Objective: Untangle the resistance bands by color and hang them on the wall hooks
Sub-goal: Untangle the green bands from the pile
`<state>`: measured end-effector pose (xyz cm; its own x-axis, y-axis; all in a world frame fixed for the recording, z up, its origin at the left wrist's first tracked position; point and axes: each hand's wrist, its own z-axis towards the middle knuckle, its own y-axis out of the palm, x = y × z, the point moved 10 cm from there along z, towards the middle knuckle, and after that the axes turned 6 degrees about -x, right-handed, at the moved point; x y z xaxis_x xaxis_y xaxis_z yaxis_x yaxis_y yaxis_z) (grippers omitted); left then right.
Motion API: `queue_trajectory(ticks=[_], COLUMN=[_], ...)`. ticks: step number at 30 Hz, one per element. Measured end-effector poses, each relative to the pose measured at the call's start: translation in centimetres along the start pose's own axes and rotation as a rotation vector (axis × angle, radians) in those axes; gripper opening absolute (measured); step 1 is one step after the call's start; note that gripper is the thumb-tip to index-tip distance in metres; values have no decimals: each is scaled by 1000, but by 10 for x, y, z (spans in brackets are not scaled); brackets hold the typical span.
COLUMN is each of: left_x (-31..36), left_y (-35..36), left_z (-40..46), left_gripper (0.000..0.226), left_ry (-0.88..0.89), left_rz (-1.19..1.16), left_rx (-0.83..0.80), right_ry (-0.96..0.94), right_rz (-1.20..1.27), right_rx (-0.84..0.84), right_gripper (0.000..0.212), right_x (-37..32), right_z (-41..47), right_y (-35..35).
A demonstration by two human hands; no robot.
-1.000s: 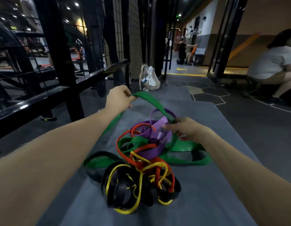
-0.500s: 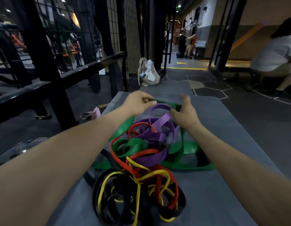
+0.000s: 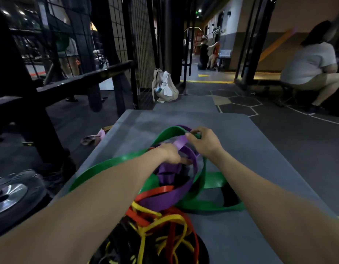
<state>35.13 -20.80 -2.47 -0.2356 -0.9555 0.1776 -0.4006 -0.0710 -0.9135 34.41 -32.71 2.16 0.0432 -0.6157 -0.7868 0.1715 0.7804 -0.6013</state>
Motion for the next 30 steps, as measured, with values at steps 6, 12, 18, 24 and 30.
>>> queue_trajectory(ticks=[6,12,18,24,30], left_x=[-17,-20,2,5,23], left_y=[40,17,20,29,50], left_z=[36,30,-11,-21,-8], left_gripper=[100,58,30,49,68], left_ry=[-138,-116,40,20,-107], left_rz=[166,3,-1,-183,63], left_rx=[-112,55,-44,-139,-91], right_ry=[52,64,90,85,127], right_rz=[123,175,312,288,367], right_rx=[-28,-48,-34,-18,-39], right_gripper=[33,40,39,36,38], right_x=[30,41,29,25,41], right_z=[16,10,-9,-16,-16], right_y=[7,11,-3,-18,-11])
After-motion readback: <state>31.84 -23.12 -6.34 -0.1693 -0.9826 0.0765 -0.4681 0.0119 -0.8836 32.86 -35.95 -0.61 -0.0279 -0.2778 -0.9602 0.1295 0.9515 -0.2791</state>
